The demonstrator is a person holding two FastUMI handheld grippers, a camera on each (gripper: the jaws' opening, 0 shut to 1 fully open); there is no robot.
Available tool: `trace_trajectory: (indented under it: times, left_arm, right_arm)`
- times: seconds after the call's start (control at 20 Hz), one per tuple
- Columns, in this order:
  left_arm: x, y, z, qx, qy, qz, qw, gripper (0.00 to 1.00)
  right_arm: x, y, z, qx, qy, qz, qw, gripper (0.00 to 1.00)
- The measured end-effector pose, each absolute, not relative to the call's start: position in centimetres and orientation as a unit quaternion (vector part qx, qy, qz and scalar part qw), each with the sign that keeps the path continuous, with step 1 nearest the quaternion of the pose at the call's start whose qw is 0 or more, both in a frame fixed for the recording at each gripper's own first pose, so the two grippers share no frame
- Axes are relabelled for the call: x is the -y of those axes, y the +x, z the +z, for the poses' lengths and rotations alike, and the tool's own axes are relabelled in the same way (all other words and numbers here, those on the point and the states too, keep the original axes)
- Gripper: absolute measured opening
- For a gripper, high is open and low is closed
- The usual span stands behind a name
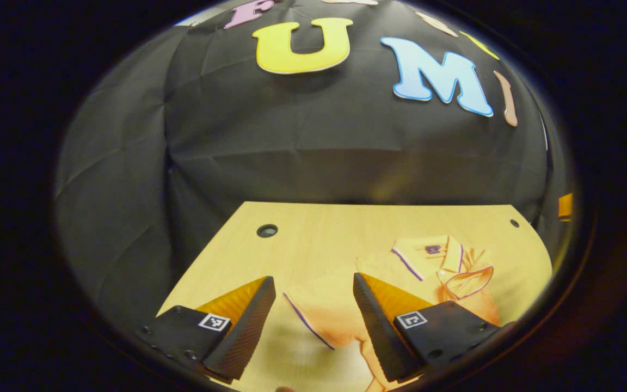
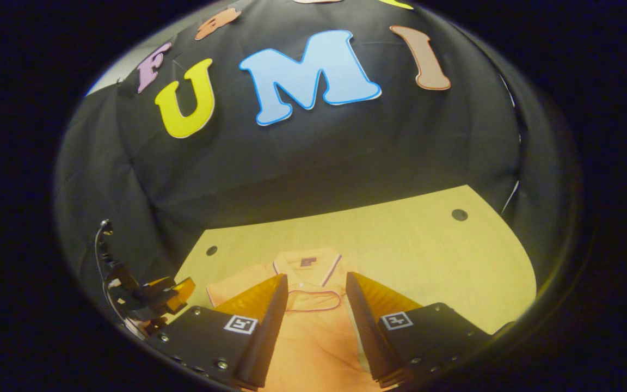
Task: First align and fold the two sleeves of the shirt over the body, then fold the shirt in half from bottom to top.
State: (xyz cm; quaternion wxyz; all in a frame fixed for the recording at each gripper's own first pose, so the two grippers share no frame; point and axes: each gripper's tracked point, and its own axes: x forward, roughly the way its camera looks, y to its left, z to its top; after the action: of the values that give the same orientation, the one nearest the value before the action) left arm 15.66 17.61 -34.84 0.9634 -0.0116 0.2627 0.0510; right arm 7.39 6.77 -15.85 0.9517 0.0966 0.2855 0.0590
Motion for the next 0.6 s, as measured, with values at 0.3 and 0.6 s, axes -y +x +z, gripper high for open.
trace_trajectory:
  times: [0.3,0.6]
  left_arm:
    - [-17.3,17.0,-42.0,-0.332,-0.028,0.052,0.941,0.95]
    - [-17.4,15.9,-46.3,-0.381,-0.044,0.078,0.920,0.97]
  right_arm:
    - [-3.0,4.8,-16.4,-0.299,0.090,0.008,0.950,0.68]
    - [0.6,2.7,-16.7,-0.307,0.096,-0.042,0.946,0.68]
